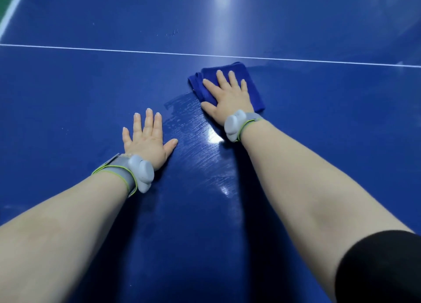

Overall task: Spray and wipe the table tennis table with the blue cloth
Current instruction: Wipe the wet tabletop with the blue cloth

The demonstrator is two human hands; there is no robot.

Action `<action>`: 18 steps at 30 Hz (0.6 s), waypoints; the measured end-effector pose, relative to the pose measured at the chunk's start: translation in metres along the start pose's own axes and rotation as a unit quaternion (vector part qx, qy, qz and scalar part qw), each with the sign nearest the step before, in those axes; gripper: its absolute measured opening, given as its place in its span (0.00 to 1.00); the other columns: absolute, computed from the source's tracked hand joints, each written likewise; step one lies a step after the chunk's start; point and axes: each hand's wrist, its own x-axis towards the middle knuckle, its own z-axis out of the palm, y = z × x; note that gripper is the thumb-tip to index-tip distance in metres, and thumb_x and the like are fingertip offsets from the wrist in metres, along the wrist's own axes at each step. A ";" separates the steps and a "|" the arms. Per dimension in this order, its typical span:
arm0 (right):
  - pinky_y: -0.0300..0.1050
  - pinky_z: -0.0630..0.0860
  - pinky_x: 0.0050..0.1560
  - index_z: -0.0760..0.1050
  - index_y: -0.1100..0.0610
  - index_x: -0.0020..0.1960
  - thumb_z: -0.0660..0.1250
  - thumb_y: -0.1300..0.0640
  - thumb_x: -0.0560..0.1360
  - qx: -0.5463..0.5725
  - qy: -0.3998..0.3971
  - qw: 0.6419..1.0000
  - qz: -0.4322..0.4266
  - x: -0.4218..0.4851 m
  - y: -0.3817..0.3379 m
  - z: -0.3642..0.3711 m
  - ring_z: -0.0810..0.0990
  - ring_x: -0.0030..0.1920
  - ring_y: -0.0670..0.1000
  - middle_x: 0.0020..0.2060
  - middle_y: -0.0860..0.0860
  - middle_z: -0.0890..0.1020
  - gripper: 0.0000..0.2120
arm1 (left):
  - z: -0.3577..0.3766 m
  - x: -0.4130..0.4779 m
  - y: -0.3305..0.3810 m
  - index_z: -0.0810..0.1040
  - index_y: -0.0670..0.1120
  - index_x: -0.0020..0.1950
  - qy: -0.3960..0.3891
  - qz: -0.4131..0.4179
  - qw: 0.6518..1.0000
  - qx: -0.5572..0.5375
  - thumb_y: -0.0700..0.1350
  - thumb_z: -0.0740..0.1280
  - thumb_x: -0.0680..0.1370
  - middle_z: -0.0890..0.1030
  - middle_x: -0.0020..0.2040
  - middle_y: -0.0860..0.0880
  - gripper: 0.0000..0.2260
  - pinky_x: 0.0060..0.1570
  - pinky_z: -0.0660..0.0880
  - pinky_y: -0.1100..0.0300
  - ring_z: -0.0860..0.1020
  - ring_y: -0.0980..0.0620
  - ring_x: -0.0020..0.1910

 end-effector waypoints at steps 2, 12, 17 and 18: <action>0.60 0.42 0.76 0.53 0.40 0.78 0.56 0.37 0.78 0.008 0.001 1.000 -0.014 0.002 0.005 0.000 0.44 0.79 0.59 0.80 0.49 0.51 0.31 | -0.001 0.000 0.000 0.37 0.49 0.78 -0.005 0.001 1.000 -0.002 0.62 0.49 0.80 0.34 0.77 0.51 0.34 0.74 0.41 0.41 0.34 0.45 0.76; 0.64 0.41 0.75 0.51 0.39 0.79 0.54 0.36 0.77 0.028 0.018 0.967 0.251 0.014 0.142 -0.019 0.41 0.77 0.67 0.80 0.49 0.49 0.31 | -0.006 -0.001 -0.001 0.36 0.49 0.77 -0.018 0.001 1.000 -0.006 0.62 0.51 0.80 0.33 0.77 0.51 0.35 0.73 0.40 0.42 0.34 0.45 0.76; 0.65 0.41 0.75 0.49 0.41 0.79 0.52 0.38 0.78 0.030 0.024 0.957 0.287 0.030 0.131 -0.020 0.41 0.76 0.69 0.80 0.52 0.47 0.31 | -0.004 -0.001 0.000 0.36 0.49 0.77 -0.012 -0.001 1.000 -0.005 0.62 0.51 0.80 0.33 0.77 0.51 0.35 0.73 0.39 0.41 0.34 0.46 0.76; 0.65 0.41 0.74 0.49 0.42 0.79 0.51 0.38 0.78 0.029 0.022 0.960 0.277 0.035 0.125 -0.021 0.41 0.76 0.69 0.80 0.52 0.47 0.31 | -0.004 -0.001 0.000 0.36 0.49 0.77 -0.012 -0.002 1.000 -0.003 0.62 0.51 0.79 0.33 0.77 0.51 0.35 0.73 0.39 0.41 0.34 0.46 0.76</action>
